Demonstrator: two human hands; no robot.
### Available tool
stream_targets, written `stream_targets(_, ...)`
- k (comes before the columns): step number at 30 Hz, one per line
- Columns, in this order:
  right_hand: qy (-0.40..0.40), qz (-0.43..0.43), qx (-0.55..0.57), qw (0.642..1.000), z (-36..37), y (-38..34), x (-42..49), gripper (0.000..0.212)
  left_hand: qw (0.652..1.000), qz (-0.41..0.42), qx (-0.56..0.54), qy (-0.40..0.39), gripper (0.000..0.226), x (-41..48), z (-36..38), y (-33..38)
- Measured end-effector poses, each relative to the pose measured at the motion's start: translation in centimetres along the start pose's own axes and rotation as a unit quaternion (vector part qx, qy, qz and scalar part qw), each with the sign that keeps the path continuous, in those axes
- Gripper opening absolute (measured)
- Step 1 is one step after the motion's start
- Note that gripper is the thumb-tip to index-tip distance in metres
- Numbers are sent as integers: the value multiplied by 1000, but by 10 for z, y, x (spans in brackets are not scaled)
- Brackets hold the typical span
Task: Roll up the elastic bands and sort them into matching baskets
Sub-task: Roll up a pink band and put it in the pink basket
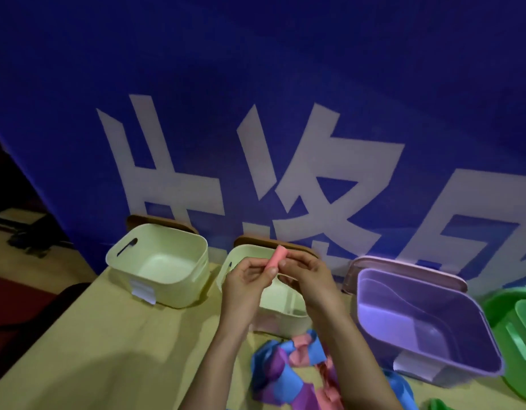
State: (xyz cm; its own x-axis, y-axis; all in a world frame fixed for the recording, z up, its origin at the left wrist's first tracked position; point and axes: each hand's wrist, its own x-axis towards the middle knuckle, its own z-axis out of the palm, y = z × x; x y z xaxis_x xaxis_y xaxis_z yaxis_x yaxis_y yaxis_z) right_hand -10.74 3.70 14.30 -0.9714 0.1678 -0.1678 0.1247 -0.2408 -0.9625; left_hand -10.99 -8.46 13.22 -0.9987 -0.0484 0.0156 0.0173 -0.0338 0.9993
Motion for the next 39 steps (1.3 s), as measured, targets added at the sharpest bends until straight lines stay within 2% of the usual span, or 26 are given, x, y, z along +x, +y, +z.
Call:
stream_targets(3,21,35,-25,999,14,6,39,19,998,-20,57,18,7,38,-5,-11)
stream_targets(7,14,92,-30,995,28,30,88,8,992,-97,71,44,9,78,-9,-37)
stream_targets(9,25,120,-51,991,29,49,113,9,983,-152,101,18,12,97,-14,-52)
stream_targets(11,32,156,-85,984,28,73,133,5,962,-206,173,-46,7,112,-18,-67)
stream_targets(12,30,173,-104,979,28,85,140,4,949,-238,198,-62,15,117,-18,-72)
stream_targets(13,22,197,-126,972,28,97,146,16,939,-266,212,-59,23,124,-18,-77)
stream_targets(15,-4,248,-156,956,30,121,154,37,927,-323,187,-35,27,133,-16,-83)
stream_targets(17,-13,300,-196,934,36,135,163,32,919,-366,147,-7,38,139,-10,-87)
stream_targets(20,7,333,-298,894,44,144,177,22,907,-404,122,-14,41,147,-7,-90)
stream_targets(23,34,357,-323,876,50,144,181,26,899,-425,106,-11,30,154,-7,-95)
stream_targets(25,48,359,-324,874,53,146,182,27,895,-432,105,-19,37,157,-8,-98)
stream_targets(27,59,344,-317,882,54,152,186,29,893,-434,114,-34,45,159,-5,-100)
stream_targets(30,78,343,-272,895,53,162,192,18,893,-431,123,-42,47,160,1,-97)
stream_targets(34,82,355,-269,892,55,164,195,32,886,-450,110,-28,55,164,2,-106)
stream_targets(39,59,350,-222,908,51,167,200,18,890,-442,114,-14,64,164,2,-115)
